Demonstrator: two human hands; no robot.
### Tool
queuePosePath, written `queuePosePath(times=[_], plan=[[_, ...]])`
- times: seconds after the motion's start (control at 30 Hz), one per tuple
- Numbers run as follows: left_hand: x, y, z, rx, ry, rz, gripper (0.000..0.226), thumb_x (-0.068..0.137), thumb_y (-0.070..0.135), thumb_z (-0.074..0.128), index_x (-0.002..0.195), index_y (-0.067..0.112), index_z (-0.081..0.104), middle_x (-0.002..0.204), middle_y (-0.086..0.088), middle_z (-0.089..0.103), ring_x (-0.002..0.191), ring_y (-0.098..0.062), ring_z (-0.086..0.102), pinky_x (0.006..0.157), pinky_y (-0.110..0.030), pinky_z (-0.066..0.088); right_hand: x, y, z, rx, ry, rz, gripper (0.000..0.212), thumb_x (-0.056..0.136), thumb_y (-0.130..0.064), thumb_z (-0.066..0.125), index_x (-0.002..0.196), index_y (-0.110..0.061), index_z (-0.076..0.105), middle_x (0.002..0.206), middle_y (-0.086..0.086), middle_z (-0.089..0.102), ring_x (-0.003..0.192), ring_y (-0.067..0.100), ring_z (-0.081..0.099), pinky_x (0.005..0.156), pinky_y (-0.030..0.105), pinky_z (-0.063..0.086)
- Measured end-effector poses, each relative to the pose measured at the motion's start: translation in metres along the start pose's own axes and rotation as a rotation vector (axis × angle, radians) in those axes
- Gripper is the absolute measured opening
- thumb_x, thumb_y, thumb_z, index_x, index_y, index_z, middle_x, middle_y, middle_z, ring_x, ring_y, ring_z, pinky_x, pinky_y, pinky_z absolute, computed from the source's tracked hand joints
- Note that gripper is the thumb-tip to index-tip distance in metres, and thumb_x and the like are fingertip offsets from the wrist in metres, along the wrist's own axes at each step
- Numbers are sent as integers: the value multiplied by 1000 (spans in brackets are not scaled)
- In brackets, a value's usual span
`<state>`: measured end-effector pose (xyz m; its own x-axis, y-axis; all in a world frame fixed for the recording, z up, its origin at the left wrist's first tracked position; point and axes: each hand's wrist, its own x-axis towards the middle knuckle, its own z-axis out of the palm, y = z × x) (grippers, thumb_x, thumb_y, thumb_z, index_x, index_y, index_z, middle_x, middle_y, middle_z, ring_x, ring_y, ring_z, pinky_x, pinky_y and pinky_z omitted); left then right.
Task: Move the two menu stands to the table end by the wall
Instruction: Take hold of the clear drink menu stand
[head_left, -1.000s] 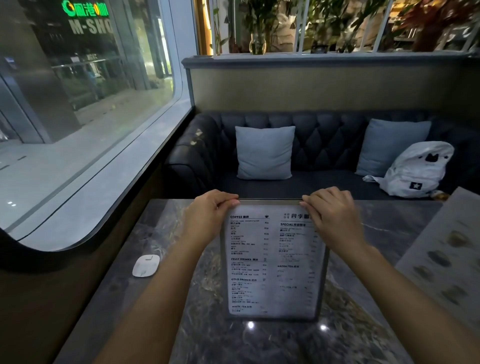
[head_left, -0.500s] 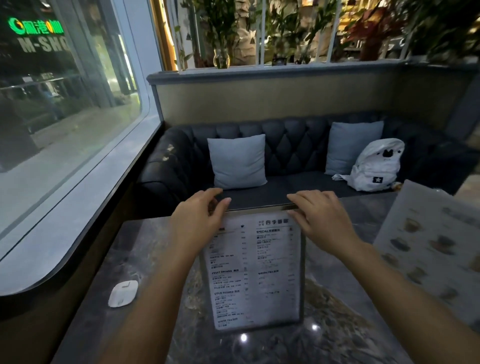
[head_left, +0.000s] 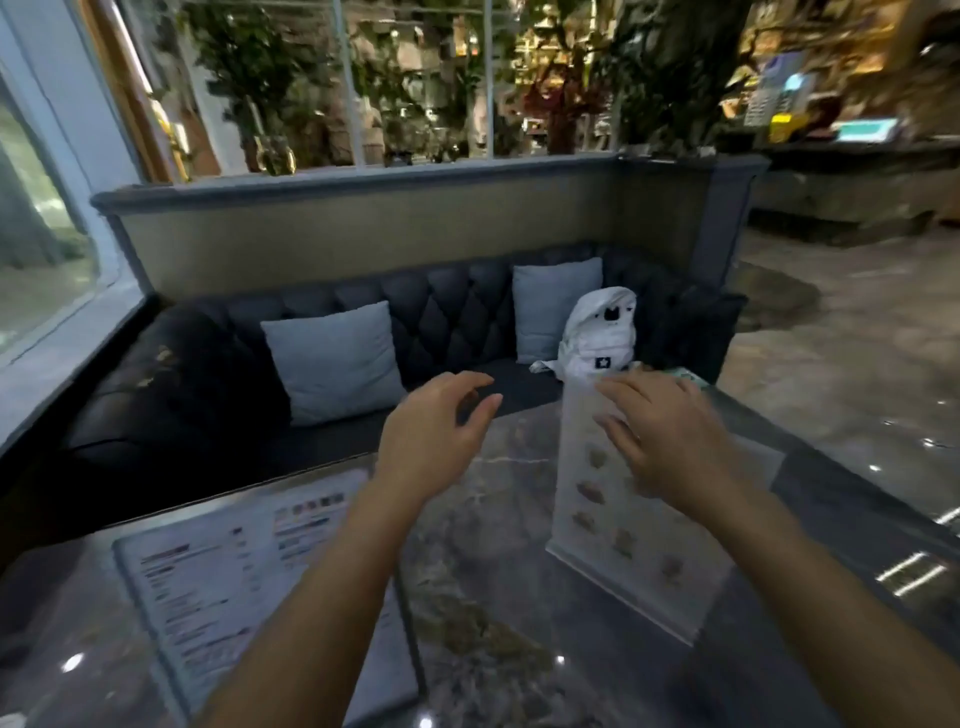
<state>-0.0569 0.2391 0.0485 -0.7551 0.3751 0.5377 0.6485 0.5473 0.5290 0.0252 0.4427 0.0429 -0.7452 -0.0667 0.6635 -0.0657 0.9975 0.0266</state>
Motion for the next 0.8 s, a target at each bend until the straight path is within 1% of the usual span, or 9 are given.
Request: queuePosePath(times=[0.13,0.23,0.33,0.4,0.43,0.57,0.63,0.7,0.8], plan=[[21,26,45,-43,-70,36,25,87,29,56,108,18,64,95,-6,65,86,-20,59,79,-43,51,-21,42,-14,-69,-11,65,28,78,-20,54,99,-5,63,93,15,69,82,31,65,66,37,47],[31,39,74,-82,-104,85,25,87,22,56,110,15,64,102,-8,63,93,-21,57,84,-40,49,-35,63,-19,-96,-20,79,25,78,-19,57,98,-5,63,94,15,69,82,31,65,67,36,48],[39,47,94,-84,-108,131,26,89,16,54,113,12,61,112,-11,60,105,-23,53,91,-29,40,-45,79,-19,-41,-41,93,24,81,-17,60,101,-4,62,97,18,68,84,34,64,69,40,50],[42,48,104,-72,-108,141,26,89,14,53,114,11,61,118,-11,59,108,-23,50,90,-20,32,-49,86,-19,-6,-52,111,25,82,-17,60,103,-4,62,93,18,68,82,35,63,68,42,50],[44,47,107,-65,-110,140,26,89,14,53,114,11,62,120,-10,59,110,-22,49,90,-19,30,-51,89,-19,6,-54,118,24,81,-17,60,102,-4,62,89,18,68,79,35,63,66,42,50],[48,42,117,-45,-120,79,24,89,16,53,109,13,65,125,-8,57,114,-20,44,93,-21,28,-55,97,-17,54,-55,151,12,82,-14,60,85,-3,63,78,18,67,72,37,61,60,40,46],[49,38,120,-37,-131,50,23,89,17,54,108,14,66,125,-8,57,114,-21,44,93,-24,29,-57,101,-15,76,-64,178,13,85,-14,57,80,-4,62,77,17,67,70,37,60,60,40,44],[48,36,122,-32,-136,41,22,88,17,55,107,15,67,121,-8,60,112,-21,47,92,-25,32,-58,103,-13,118,-63,203,12,85,-14,57,81,-4,63,77,17,68,71,37,60,60,41,45],[49,36,120,-6,-90,71,19,85,14,59,101,13,69,109,-9,67,104,-23,54,88,-27,37,-59,106,-10,168,-58,206,11,84,-13,58,81,-4,63,76,17,68,70,36,60,57,42,46]])
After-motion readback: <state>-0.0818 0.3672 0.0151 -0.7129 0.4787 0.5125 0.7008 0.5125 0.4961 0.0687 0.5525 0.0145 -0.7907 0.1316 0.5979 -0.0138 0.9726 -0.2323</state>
